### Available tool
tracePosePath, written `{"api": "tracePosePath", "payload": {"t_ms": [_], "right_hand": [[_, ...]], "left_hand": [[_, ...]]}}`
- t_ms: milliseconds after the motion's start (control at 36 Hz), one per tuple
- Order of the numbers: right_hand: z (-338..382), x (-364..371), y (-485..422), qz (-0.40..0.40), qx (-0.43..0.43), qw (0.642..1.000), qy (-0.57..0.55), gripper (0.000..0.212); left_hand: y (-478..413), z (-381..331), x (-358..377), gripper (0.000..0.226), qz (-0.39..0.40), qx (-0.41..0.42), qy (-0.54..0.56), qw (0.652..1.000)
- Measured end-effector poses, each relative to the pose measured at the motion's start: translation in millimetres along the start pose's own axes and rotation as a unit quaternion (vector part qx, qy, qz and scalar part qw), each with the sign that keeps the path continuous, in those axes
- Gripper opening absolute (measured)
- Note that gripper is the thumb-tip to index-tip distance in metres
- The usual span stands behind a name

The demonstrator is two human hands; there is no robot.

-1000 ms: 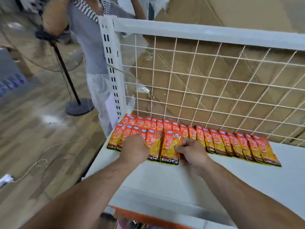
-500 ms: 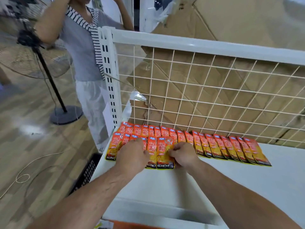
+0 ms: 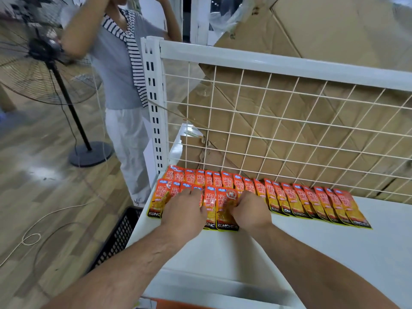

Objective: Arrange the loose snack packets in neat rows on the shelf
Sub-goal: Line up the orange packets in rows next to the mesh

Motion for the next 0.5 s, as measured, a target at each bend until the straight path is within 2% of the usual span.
{"api": "tracePosePath", "payload": {"t_ms": [111,222,306,389,444,500], "right_hand": [[-5.1,-1.7,6.6,-0.014,-0.006,1.000,-0.005,0.026],[-14.1,-9.7,19.6,-0.033,-0.033,0.998,-0.030,0.022],[-24.6,-21.6,33.4,-0.059,-0.071,0.996,0.009,0.020],[-43.1,-31.5,45.9,-0.064,-0.114,0.987,0.094,0.039],[-64.1,-36.2,52.2,-0.049,-0.101,0.982,0.155,0.061],[-88.8,-45.3,60.4,-0.047,-0.081,0.980,0.178,0.070]], "left_hand": [[-0.7,-22.2,3.7,0.037,-0.018,0.069,-0.063,0.995],[-3.5,-46.3,10.9,0.037,-0.018,0.119,-0.076,0.990],[-6.1,-68.4,19.5,0.044,-0.001,0.151,-0.074,0.986],[-7.0,-93.2,27.8,0.056,0.017,0.168,-0.067,0.983],[-6.0,-112.7,36.8,0.061,0.041,0.180,-0.074,0.980],[-4.5,-133.8,48.4,0.062,0.070,0.191,-0.086,0.975]]}}
Point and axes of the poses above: each hand's wrist, its own y-axis away from the middle knuckle, its own x-axis out of the palm, z = x × y, the point moved 8 cm from there along -y, towards the middle knuckle, and after that the axes turned 15 degrees about z, right-handed, at the moved point
